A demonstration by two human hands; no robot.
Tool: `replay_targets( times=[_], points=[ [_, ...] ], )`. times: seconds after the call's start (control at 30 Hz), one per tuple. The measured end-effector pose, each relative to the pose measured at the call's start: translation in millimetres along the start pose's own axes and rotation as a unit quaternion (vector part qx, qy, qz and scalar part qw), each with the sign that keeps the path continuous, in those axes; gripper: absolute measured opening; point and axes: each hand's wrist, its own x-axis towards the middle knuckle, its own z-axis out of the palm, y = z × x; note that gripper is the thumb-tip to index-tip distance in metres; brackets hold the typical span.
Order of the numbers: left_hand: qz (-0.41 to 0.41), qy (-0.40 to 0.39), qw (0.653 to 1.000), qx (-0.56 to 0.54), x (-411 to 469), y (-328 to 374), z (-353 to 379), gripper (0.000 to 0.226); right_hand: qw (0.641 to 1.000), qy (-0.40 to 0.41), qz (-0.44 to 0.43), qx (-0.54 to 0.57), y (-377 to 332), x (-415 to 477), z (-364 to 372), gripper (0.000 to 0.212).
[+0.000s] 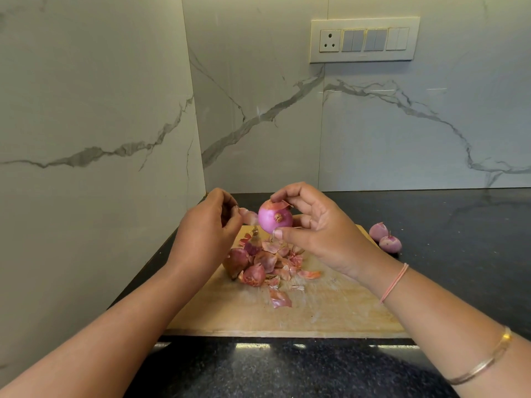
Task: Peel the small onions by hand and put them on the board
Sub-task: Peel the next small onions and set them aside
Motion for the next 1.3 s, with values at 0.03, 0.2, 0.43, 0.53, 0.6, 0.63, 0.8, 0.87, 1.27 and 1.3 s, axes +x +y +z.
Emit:
replay_targets(
  times=[0.03, 0.2, 0.43, 0.53, 0.6, 0.63, 0.8, 0.87, 1.27, 1.3],
  points=[
    [-0.001, -0.008, 1.0, 0.01, 0, -1, 0, 0.004, 1.0, 0.002, 0.006, 0.008, -1, 0, 0, 0.042],
    [0.028, -0.059, 0.998, 0.002, -3, 1, 1, 0.019, 1.0, 0.017, 0.026, 0.0, 1, 0, -4, 0.045],
    [0.12, -0.06, 0.986, -0.094, -7, 13, -6, 0.032, 0.996, 0.029, 0.034, -0.076, 7, 1, -2, 0.05],
    [0.145, -0.062, 0.98, -0.117, -10, 16, -9, 0.033, 0.997, 0.028, 0.038, -0.064, 6, 0, -1, 0.049],
    [0.153, -0.064, 0.979, -0.121, -10, 16, -9, 0.035, 0.997, 0.024, 0.043, -0.058, 6, 0, 0, 0.05],
    [0.155, -0.063, 0.979, -0.119, -10, 16, -9, 0.035, 0.997, 0.022, 0.043, -0.058, 6, 0, 0, 0.051],
    [0.161, -0.032, 0.982, -0.098, -9, 15, -6, 0.029, 0.997, 0.008, 0.038, -0.065, 4, 0, 0, 0.051],
    [0.159, -0.017, 0.982, -0.104, -9, 14, -5, 0.023, 0.997, 0.001, 0.035, -0.064, 5, 0, 0, 0.05],
    [0.039, 0.022, 0.985, -0.167, -7, 8, 1, 0.019, 0.997, 0.016, 0.013, -0.068, 7, 0, 0, 0.043],
    [0.027, 0.02, 0.988, -0.149, -6, 5, 1, 0.019, 0.998, 0.015, 0.011, -0.066, 6, 0, -1, 0.044]
  ],
)
